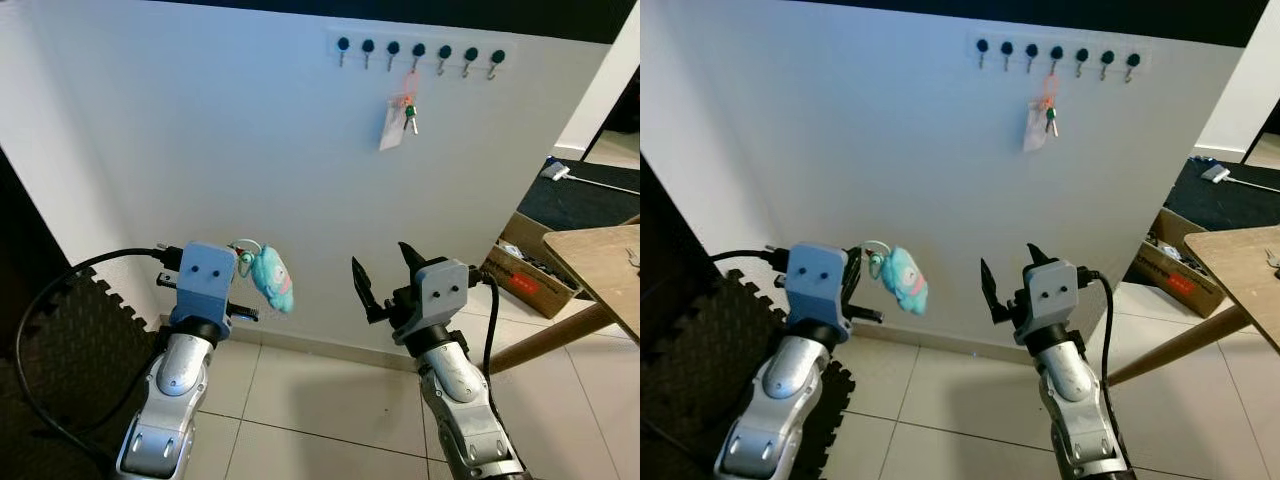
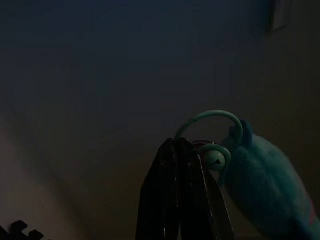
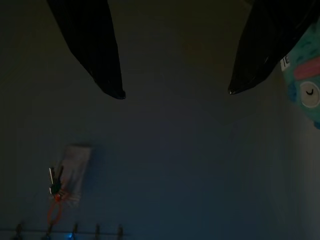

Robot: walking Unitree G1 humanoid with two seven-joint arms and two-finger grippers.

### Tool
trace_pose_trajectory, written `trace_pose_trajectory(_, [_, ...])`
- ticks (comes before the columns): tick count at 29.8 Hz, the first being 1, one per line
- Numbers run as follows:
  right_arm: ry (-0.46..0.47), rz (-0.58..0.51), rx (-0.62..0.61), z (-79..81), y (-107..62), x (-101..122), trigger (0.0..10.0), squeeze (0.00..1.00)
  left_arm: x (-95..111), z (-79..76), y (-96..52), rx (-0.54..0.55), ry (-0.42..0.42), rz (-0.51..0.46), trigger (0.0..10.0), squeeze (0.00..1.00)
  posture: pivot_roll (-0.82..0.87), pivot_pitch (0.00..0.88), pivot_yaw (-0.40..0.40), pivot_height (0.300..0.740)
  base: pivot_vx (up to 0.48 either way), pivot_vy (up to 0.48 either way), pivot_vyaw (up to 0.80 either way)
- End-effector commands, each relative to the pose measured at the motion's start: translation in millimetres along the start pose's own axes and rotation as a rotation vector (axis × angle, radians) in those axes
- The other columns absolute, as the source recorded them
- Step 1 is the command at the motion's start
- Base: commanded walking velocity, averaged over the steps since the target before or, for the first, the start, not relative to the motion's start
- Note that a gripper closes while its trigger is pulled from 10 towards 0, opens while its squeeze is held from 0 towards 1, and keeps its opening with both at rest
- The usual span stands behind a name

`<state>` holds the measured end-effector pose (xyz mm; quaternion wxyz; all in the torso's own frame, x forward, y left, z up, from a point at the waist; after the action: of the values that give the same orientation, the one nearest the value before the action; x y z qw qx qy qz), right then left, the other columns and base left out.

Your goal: Hang keys on a hook

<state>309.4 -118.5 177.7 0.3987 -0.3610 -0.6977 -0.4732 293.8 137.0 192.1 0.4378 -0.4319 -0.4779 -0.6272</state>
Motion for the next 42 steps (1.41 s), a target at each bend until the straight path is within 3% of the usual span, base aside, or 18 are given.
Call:
trace_pose_trajectory(1, [-0.006, 0.021, -0.014, -4.8, -4.7, -3.9, 10.0, 0.00, -0.6, -5.3, -2.3, -0.025, -0.005, -0.002, 10.0, 0.00, 0.13, 0.127, -0.013, 0.740, 0.000, 0.000, 0.00])
trace_pose_trajectory(28, [-0.003, 0.020, -0.010, -3.7, -3.4, -3.8, 10.0, 0.00, -0.2, -4.8, -1.0, -0.018, 0.029, -0.010, 10.0, 0.00, 0.13, 0.128, -0.014, 0.740, 0.000, 0.000, 0.00])
trace_pose_trajectory(42, [-0.004, 0.023, -0.013, -3.6, -4.2, -4.2, 10.0, 0.00, 2.0, -8.0, -0.6, -0.041, 0.043, -0.027, 10.0, 0.00, 0.13, 0.130, -0.012, 0.740, 0.416, 0.000, 0.00])
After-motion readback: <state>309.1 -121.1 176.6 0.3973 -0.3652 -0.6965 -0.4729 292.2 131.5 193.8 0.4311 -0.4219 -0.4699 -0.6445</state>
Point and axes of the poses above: a point about 5 cm out from each wrist's last joint towards the gripper, its own y axis pointing out of the wrist towards the gripper, its own x axis along the axis of the wrist's last joint, z = x × y, the point moved 1 cm from there along y, pointing out of the wrist towards the gripper, and after that the axes turned 5 degrees about -y, right-handed, at the moved point
